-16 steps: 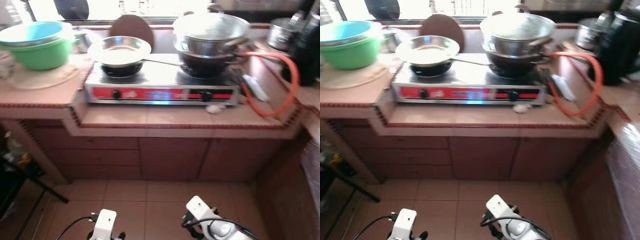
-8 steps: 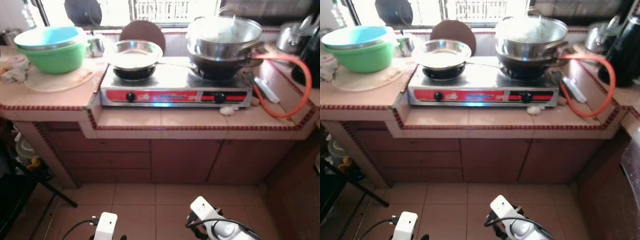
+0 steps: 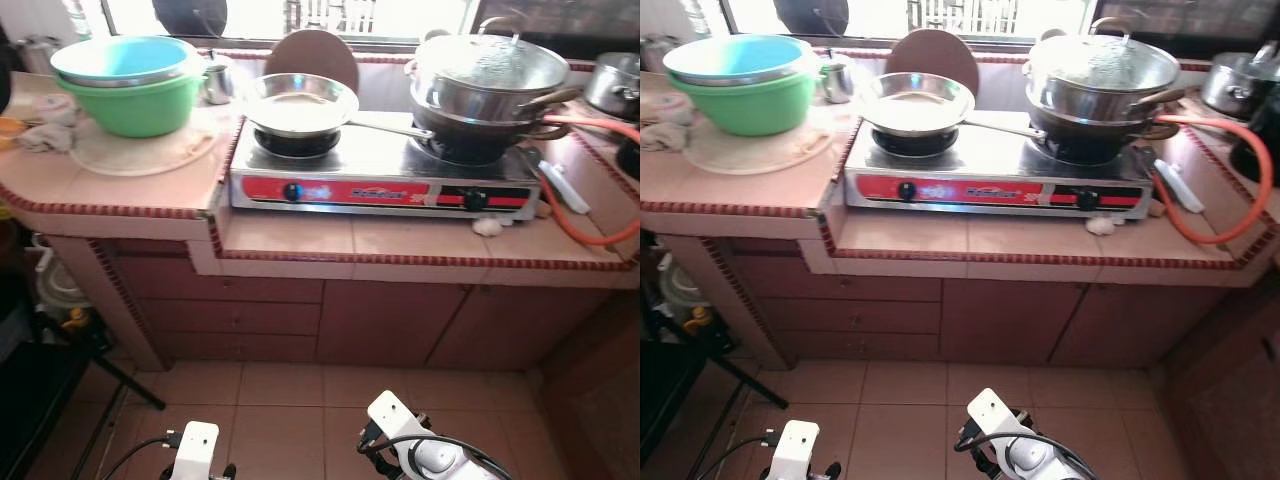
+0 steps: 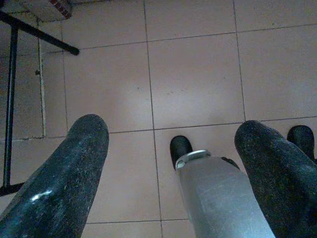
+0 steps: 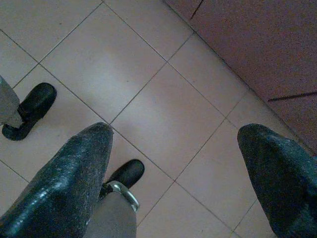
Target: Kitchen organization
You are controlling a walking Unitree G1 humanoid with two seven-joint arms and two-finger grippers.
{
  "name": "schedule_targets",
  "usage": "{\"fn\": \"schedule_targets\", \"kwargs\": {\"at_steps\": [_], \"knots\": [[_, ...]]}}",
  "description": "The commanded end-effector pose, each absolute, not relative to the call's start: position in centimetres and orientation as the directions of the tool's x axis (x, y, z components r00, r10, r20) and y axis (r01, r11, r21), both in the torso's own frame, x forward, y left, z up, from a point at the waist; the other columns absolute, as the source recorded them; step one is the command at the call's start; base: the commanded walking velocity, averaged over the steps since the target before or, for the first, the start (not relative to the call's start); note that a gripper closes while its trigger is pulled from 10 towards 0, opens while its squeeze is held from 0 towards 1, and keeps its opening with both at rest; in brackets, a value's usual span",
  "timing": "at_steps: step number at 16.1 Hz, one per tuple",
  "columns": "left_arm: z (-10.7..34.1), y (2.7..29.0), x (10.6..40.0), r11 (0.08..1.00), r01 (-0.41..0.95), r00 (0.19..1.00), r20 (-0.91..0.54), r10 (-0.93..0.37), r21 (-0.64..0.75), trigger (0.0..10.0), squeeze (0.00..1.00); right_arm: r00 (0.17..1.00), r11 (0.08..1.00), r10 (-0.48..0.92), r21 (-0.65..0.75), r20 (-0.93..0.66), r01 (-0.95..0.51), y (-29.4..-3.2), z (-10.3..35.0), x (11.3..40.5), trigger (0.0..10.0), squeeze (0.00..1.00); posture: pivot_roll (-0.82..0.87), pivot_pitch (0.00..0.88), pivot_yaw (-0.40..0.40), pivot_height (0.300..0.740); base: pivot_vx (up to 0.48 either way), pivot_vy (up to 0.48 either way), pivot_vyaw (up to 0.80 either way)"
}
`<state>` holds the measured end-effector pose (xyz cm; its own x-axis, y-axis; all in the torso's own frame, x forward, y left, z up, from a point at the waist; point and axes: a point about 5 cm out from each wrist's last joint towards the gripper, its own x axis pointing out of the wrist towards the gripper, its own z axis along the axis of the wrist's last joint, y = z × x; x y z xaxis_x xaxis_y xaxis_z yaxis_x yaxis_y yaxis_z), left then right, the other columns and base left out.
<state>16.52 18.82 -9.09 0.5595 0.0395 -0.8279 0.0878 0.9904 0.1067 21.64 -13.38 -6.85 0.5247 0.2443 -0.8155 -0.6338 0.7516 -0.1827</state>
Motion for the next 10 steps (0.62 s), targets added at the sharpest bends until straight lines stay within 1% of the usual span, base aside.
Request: {"fn": "schedule_targets", "kwargs": {"at_steps": [1,2,4,5,7,8,9,10], "knots": [[-9.1,19.1,16.4,0.991,0.071,0.557,-0.829,0.052,0.11,10.0,0.0,0.522,0.768,0.231,-0.176,-0.821,-0.616,-13.7,-7.0,21.5,10.0,0.0,0.02,0.0,-0.012,0.74,0.0,0.0,0.0],[-9.1,19.2,16.4,0.992,0.062,0.555,-0.83,0.058,0.11,10.0,0.0,0.522,0.769,0.227,-0.177,-0.822,-0.614,-13.7,-7.0,21.5,10.0,0.0,0.02,0.0,-0.012,0.74,0.0,0.0,0.0],[-9.2,19.3,16.3,0.993,0.038,0.551,-0.831,0.069,0.108,10.0,0.0,0.526,0.807,0.203,-0.163,-0.826,-0.567,-14.0,-7.1,21.3,10.0,0.0,0.01,0.0,-0.012,0.74,0.0,0.0,0.0],[-9.1,19.3,16.3,0.994,0.039,0.55,-0.833,0.066,0.104,10.0,0.0,0.533,0.852,0.186,-0.134,-0.826,-0.505,-14.4,-7.1,21.4,10.0,0.0,0.01,0.0,-0.01,0.74,0.0,0.0,0.0],[-9.0,19.3,16.7,0.993,0.049,0.551,-0.832,0.06,0.104,10.0,0.0,0.544,0.95,0.144,-0.039,-0.827,-0.31,-15.2,-7.0,21.6,10.0,0.0,0.0,0.002,-0.004,0.74,0.0,0.0,0.0],[-9.0,19.3,16.8,0.993,0.051,0.551,-0.832,0.059,0.104,10.0,0.0,0.543,0.958,0.142,-0.024,-0.828,-0.287,-15.2,-7.0,21.6,10.0,0.0,0.0,0.002,-0.004,0.74,0.0,0.0,0.0],[-8.8,19.4,17.3,0.994,0.05,0.556,-0.829,0.055,0.099,10.0,0.0,0.53,0.981,0.142,0.05,-0.836,-0.185,-15.4,-7.2,21.3,10.0,0.0,-0.01,0.008,0.005,0.74,0.0,0.0,0.0],[-8.7,19.4,17.4,0.994,0.047,0.558,-0.828,0.053,0.095,10.0,0.0,0.529,0.984,0.142,0.064,-0.837,-0.163,-15.4,-7.2,21.3,10.0,0.0,-0.01,0.008,0.005,0.74,0.0,0.0,0.0]]}}
